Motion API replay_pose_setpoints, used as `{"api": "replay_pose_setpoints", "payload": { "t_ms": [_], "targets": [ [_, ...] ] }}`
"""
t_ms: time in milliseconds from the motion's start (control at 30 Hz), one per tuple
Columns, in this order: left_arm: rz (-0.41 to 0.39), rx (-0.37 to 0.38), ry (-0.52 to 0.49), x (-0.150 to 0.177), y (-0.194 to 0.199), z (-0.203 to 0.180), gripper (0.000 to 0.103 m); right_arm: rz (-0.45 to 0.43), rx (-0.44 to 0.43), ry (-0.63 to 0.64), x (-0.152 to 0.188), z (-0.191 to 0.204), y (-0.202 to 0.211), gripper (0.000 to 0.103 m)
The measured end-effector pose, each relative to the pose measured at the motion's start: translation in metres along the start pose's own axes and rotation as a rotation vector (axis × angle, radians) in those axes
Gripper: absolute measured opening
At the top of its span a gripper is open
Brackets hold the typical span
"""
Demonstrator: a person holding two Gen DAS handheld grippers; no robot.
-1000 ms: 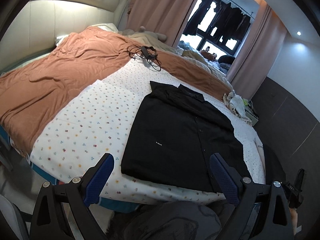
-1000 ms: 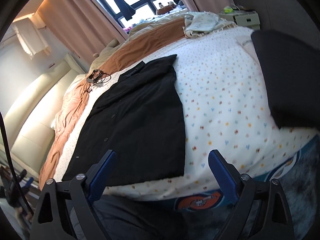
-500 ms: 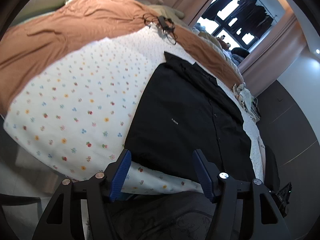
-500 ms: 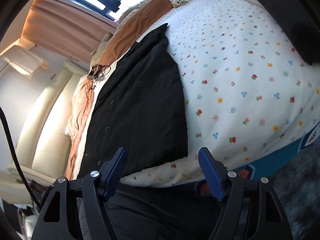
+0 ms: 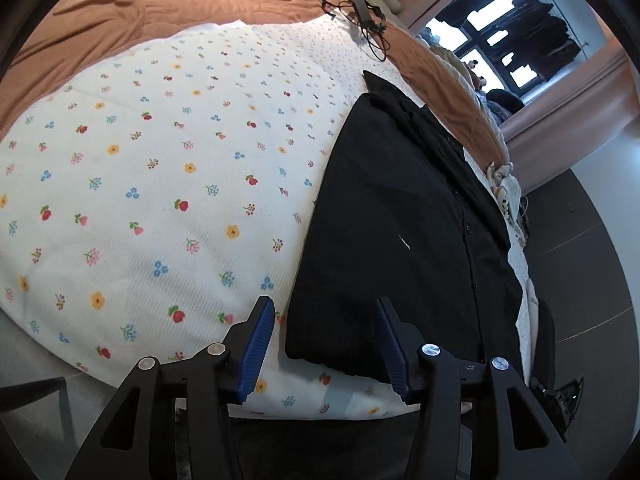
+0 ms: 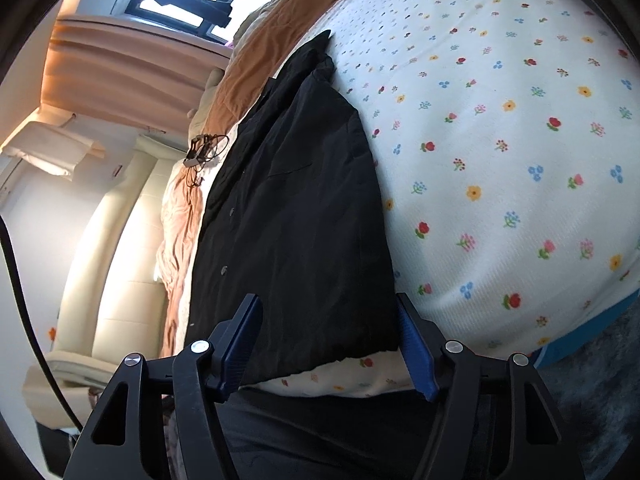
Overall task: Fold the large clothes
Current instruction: 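Move both open grippers to the hem of the folded black shirt, then close both grippers on the shirt hem, then lift the hem with both grippers and fold it over toward the collar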
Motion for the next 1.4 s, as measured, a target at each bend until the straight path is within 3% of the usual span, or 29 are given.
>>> {"api": "replay_pose_setpoints", "payload": {
  "t_ms": [267,433,500,567,600,667,733,900,1400],
  "targets": [
    [0.092,0.176,0.11,0.008,-0.013,-0.016,0.053,0.037,-0.141,-0.093,0.003,0.002,-0.013,0.068],
    [0.051,0.149,0.125,0.003,-0.018,-0.02,0.053,0.02,-0.147,-0.099,0.003,0.002,-0.018,0.064],
    [0.036,0.13,0.131,-0.003,-0.021,-0.02,0.052,0.004,-0.139,-0.102,-0.002,0.002,-0.019,0.057],
    [0.027,0.117,0.144,-0.007,-0.022,-0.018,0.047,-0.023,-0.108,-0.105,-0.008,0.0,-0.018,0.045],
    [0.025,0.11,0.15,-0.007,-0.022,-0.017,0.041,-0.036,-0.095,-0.111,-0.011,-0.002,-0.017,0.041],
    [0.024,0.085,0.16,-0.004,-0.021,-0.011,0.027,-0.061,-0.07,-0.121,-0.014,-0.005,-0.014,0.019],
    [0.024,0.086,0.18,0.0,-0.018,-0.005,0.018,-0.09,-0.069,-0.126,-0.016,-0.006,-0.008,0.014],
    [-0.036,0.08,0.126,-0.009,0.01,-0.021,0.012,-0.135,-0.11,-0.073,-0.019,0.016,0.018,0.011],
    [-0.24,0.194,0.064,-0.017,0.155,-0.097,0.01,-0.225,-0.235,0.052,-0.01,0.109,0.131,0.011]
  ]
}}
Point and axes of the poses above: each gripper's, at about its wrist camera, not at the fingertips, and y roughly against the way its jaws point, z to its left, x to its underside, the point moved 6 cm from there along -y, roughly the way its jaws point, and after that the axes turned 6 degrees about -y, right-handed, at the moved point
